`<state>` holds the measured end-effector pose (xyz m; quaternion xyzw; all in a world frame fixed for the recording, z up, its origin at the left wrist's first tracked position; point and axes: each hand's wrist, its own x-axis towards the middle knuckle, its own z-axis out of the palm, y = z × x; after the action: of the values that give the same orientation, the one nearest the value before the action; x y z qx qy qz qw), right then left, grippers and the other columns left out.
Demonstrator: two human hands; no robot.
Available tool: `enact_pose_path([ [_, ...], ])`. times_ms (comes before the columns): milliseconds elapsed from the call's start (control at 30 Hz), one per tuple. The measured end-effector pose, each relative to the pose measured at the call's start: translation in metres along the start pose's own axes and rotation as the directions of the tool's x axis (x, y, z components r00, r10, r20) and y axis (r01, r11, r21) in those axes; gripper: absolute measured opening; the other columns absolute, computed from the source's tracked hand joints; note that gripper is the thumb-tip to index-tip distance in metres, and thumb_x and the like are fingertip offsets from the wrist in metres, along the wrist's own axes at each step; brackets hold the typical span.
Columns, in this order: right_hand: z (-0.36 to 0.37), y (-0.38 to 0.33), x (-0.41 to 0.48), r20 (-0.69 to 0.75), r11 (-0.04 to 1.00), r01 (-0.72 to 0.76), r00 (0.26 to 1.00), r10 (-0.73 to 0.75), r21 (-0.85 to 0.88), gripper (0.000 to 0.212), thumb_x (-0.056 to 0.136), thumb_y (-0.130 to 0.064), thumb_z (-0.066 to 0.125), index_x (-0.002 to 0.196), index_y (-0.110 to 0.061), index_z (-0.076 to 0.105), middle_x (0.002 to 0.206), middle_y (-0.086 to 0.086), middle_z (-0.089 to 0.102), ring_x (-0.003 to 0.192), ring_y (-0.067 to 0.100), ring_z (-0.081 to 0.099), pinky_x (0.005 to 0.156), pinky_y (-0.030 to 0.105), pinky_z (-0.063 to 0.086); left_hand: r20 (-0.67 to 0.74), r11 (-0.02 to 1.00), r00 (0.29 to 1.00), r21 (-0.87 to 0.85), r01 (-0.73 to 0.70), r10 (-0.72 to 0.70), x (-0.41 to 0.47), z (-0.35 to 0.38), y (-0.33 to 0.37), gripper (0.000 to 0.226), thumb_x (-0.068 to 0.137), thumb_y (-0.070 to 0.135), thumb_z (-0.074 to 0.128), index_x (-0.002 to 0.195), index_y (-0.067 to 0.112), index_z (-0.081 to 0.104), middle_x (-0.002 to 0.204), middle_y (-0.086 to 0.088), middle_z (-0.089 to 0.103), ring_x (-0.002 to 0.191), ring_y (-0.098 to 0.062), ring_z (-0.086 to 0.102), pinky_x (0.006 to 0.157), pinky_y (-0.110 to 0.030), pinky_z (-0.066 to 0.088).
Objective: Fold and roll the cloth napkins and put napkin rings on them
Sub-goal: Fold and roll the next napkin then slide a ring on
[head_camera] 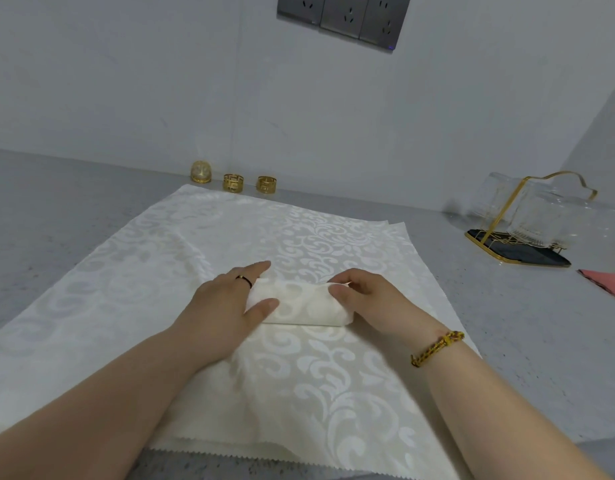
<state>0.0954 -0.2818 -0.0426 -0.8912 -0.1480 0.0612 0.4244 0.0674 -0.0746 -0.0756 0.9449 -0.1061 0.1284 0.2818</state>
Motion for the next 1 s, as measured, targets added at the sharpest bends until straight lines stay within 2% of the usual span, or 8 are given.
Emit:
enact_pose_path([
  [100, 0.006, 0.000, 0.007, -0.003, 0.998, -0.051, 0.999, 0.051, -0.026, 0.013, 0.093, -0.027, 0.048, 0.081, -0.026, 0.053, 0.086, -0.009, 0.055, 0.074, 0.003, 0.050, 0.064, 0.013, 0.038, -0.024, 0.974, 0.983, 0.143, -0.175, 0.180, -0.001, -0.001, -0.001, 0.077, 0.072, 0.060, 0.013, 0.140, 0.031, 0.032, 0.145, 0.008, 0.035, 0.130, -0.005, 0.026, 0.107, -0.019, 0.010],
  [233, 0.012, 0.002, 0.009, -0.068, 0.996, -0.022, 0.998, 0.016, -0.092, 0.003, 0.093, -0.024, 0.048, 0.092, -0.022, 0.050, 0.096, -0.007, 0.050, 0.080, 0.006, 0.046, 0.066, 0.009, 0.034, 0.034, 0.897, 0.939, 0.288, -0.336, 0.341, 0.001, 0.003, -0.006, 0.050, 0.076, 0.041, 0.034, 0.112, 0.024, 0.065, 0.110, 0.006, 0.068, 0.107, -0.009, 0.044, 0.102, -0.023, 0.020],
  [367, 0.009, 0.002, -0.001, -0.166, 0.911, 0.215, 0.944, -0.287, -0.351, 0.010, 0.085, -0.022, 0.061, 0.093, -0.017, 0.057, 0.094, -0.009, 0.049, 0.089, 0.009, 0.043, 0.075, 0.006, 0.032, 0.072, 0.942, 0.968, 0.225, -0.250, 0.239, 0.001, 0.003, -0.001, 0.079, 0.069, 0.057, 0.004, 0.135, 0.035, 0.042, 0.139, 0.017, 0.042, 0.132, -0.002, 0.030, 0.105, -0.016, -0.008],
  [500, 0.007, 0.005, -0.016, 0.034, 0.640, 0.415, 0.854, -0.519, -0.647, 0.027, 0.064, -0.030, 0.067, 0.084, -0.013, 0.065, 0.083, -0.004, 0.064, 0.077, 0.019, 0.058, 0.072, 0.024, 0.044, 0.100, 0.945, 0.974, 0.239, -0.223, 0.205, 0.002, 0.002, 0.001, 0.080, 0.067, 0.059, 0.002, 0.138, 0.038, 0.034, 0.144, 0.019, 0.033, 0.135, 0.000, 0.024, 0.102, -0.016, -0.010],
  [567, 0.010, 0.003, -0.017, 0.044, 0.631, 0.358, 0.889, -0.456, -0.688, 0.023, 0.069, -0.019, 0.066, 0.090, -0.012, 0.067, 0.089, -0.001, 0.067, 0.086, 0.022, 0.062, 0.072, 0.029, 0.048, 0.108, 0.939, 0.973, 0.260, -0.226, 0.204, 0.002, 0.004, 0.001, 0.068, 0.075, 0.051, 0.011, 0.139, 0.039, 0.030, 0.146, 0.020, 0.029, 0.136, 0.001, 0.020, 0.102, -0.015, -0.008],
  [700, 0.009, -0.009, -0.011, 0.071, 0.676, 0.272, 0.948, -0.309, -0.685, 0.023, 0.084, -0.015, 0.054, 0.105, -0.017, 0.063, 0.105, -0.006, 0.062, 0.102, 0.013, 0.052, 0.083, 0.022, 0.039, 0.151, 0.936, 0.969, 0.264, -0.231, 0.197, 0.002, 0.003, 0.005, 0.042, 0.098, 0.039, 0.029, 0.140, 0.040, 0.028, 0.149, 0.020, 0.024, 0.138, -0.001, 0.015, 0.111, -0.020, -0.003],
  [867, -0.008, -0.031, 0.013, 0.172, 0.823, 0.127, 0.984, -0.036, -0.554, 0.012, 0.078, -0.010, 0.067, 0.086, -0.019, 0.065, 0.072, -0.015, 0.053, 0.068, 0.001, 0.049, 0.058, 0.006, 0.035, 0.130, 0.950, 0.972, 0.222, -0.221, 0.196, 0.002, 0.005, 0.003, 0.039, 0.098, 0.033, 0.035, 0.136, 0.041, 0.036, 0.147, 0.021, 0.026, 0.137, 0.000, 0.017, 0.111, -0.020, -0.002],
  [1000, -0.015, -0.041, 0.036, 0.294, 0.862, 0.020, 0.944, 0.150, -0.506, 0.018, 0.077, -0.011, 0.069, 0.088, -0.021, 0.060, 0.075, -0.012, 0.054, 0.070, 0.002, 0.050, 0.065, 0.012, 0.039, 0.118, 0.950, 0.973, 0.221, -0.222, 0.200, 0.003, 0.006, 0.003, 0.038, 0.098, 0.034, 0.034, 0.135, 0.041, 0.037, 0.148, 0.021, 0.025, 0.137, 0.001, 0.016, 0.111, -0.020, -0.004],
])
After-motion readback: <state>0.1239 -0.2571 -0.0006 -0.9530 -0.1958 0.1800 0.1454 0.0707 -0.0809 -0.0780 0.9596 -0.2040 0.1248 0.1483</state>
